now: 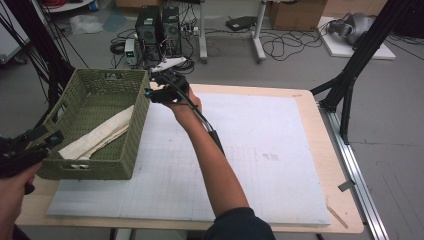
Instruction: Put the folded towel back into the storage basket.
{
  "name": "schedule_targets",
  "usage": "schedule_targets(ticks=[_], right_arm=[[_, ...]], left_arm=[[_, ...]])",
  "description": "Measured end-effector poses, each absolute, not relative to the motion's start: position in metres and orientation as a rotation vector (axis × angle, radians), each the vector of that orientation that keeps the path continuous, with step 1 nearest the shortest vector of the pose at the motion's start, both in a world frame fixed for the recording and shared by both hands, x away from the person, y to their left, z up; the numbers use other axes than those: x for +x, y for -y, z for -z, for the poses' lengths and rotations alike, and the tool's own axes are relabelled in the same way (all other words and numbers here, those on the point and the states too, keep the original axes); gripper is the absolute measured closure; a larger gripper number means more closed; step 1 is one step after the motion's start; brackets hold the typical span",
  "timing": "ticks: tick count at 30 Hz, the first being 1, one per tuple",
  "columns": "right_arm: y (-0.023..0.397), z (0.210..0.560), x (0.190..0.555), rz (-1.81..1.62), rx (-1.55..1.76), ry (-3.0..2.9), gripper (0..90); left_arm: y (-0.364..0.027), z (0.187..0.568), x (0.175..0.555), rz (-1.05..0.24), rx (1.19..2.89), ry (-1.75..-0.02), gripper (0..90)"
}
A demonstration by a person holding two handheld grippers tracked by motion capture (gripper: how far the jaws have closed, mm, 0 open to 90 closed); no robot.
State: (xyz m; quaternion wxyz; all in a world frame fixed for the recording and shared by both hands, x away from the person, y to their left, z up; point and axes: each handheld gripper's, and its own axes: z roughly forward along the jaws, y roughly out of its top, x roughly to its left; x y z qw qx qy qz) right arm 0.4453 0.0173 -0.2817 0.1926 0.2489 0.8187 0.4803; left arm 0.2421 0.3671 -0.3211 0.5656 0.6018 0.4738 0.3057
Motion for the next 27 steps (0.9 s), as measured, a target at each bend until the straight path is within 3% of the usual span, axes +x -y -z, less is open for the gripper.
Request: schedule_targets(ticks=[3,9,14,27], right_arm=[[0.002,0.277,0.435,-1.353,0.707,-2.292,29.8],[0.051,0.268,0.417,-1.401,0.675,-2.256,21.7],[0.098,0.269,0.399,-1.417,0.687,-2.218,17.9],[0.203,0.31,0.358,-1.339,0.804,-2.17,13.3]], left_arm=[[-0.351,0.32,0.249,-0.678,1.408,-1.089,31.1],[-0.313,0.32,0.265,-0.608,1.445,-1.029,26.7],[-0.278,0.321,0.275,-0.565,1.482,-0.954,22.6],[-0.196,0.331,0.294,-0.48,1.531,-0.802,22.5]])
